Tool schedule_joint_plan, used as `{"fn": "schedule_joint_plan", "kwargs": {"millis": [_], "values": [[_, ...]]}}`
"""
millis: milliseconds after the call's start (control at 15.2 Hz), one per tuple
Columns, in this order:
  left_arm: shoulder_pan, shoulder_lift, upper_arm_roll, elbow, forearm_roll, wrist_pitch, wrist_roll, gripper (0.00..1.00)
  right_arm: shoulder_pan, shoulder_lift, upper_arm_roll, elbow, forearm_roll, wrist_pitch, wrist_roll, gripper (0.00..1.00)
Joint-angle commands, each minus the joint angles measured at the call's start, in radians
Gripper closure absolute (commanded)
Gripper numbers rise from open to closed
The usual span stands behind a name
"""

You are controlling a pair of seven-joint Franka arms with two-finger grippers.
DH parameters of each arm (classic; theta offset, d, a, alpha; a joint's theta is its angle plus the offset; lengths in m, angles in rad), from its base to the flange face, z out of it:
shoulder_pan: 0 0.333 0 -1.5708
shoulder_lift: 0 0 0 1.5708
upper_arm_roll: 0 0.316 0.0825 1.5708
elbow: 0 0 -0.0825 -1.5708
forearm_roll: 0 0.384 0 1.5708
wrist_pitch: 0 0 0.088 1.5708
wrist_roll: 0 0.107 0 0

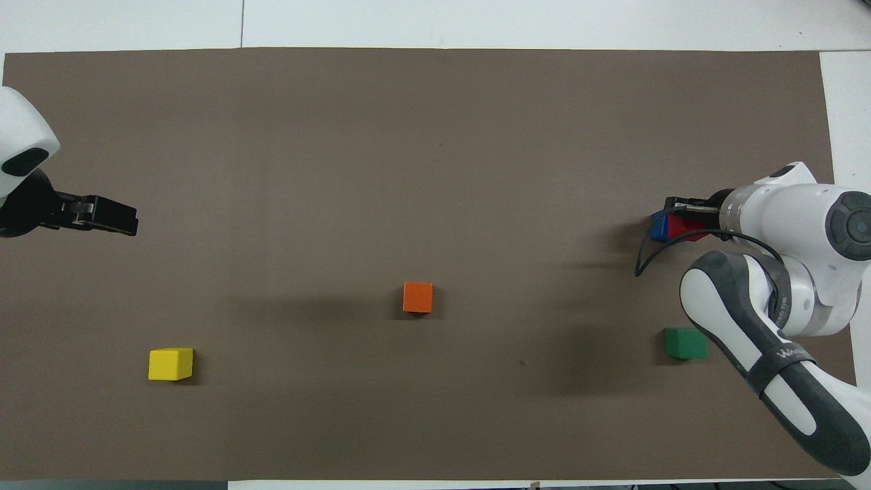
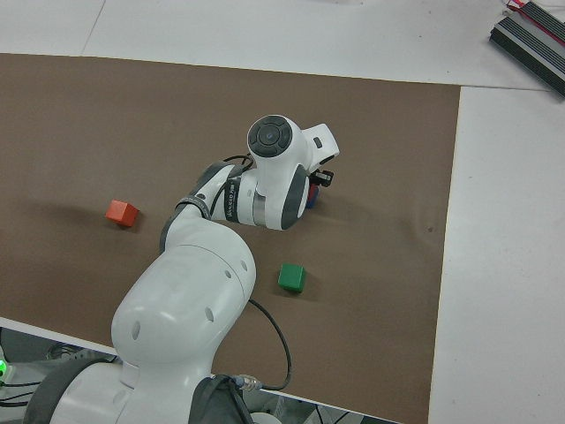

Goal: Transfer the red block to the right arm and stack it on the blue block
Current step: 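Lower the red cube onto the blue cube with the right gripper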

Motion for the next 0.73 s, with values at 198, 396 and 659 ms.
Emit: {"fn": "schedule_joint_plan", "kwargs": {"millis": [198,396,659], "values": [[0.011,-0.012,0.001,-0.01,0.003,-0.006,0.005,0.0,-0.006,-0.002,0.007,-0.009,-0.024,-0.011,0.046,0.0],[0.01,-0.013,-0.001,-0.01,0.003,-0.006,0.005,0.0,-0.005,-0.002,0.007,-0.003,-0.024,-0.025,0.048,0.0],[0.011,-0.013,0.001,-0.01,0.003,-0.006,0.005,0.0,-0.012,0.0,0.008,0.043,-0.013,-0.095,0.046,0.0]]}}
